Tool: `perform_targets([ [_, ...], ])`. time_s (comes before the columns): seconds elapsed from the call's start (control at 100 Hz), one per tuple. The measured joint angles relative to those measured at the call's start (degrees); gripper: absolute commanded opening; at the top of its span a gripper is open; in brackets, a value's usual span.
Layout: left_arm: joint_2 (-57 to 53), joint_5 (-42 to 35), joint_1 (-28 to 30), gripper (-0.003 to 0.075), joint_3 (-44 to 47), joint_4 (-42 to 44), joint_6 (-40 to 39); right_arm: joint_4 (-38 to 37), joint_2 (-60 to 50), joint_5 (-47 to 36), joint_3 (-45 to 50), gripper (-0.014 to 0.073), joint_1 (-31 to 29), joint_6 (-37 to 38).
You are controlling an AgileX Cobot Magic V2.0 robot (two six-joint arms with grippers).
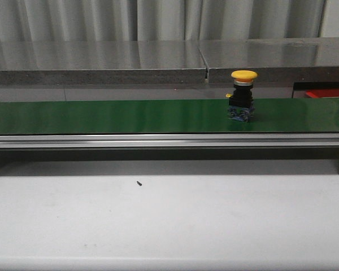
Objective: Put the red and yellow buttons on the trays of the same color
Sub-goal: 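Carry the red button into the red tray and open the right gripper, then lower the right gripper onto the yellow button at belt end and grasp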
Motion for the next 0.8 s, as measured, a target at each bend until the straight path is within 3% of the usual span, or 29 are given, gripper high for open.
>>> perform_targets([
  [0.39, 0.0, 0.0, 0.0, -0.0019, 0.0, 0.0, 0.0, -2.8, -14.9, -2.3, 23.0, 0.0593, 9.6, -0.8],
  [0.8, 0.0, 0.0, 0.0, -0.0019, 0.0, 0.0, 0.1, -7.1, -15.4, -11.3, 29.0, 0.0593, 23.2, -2.4],
])
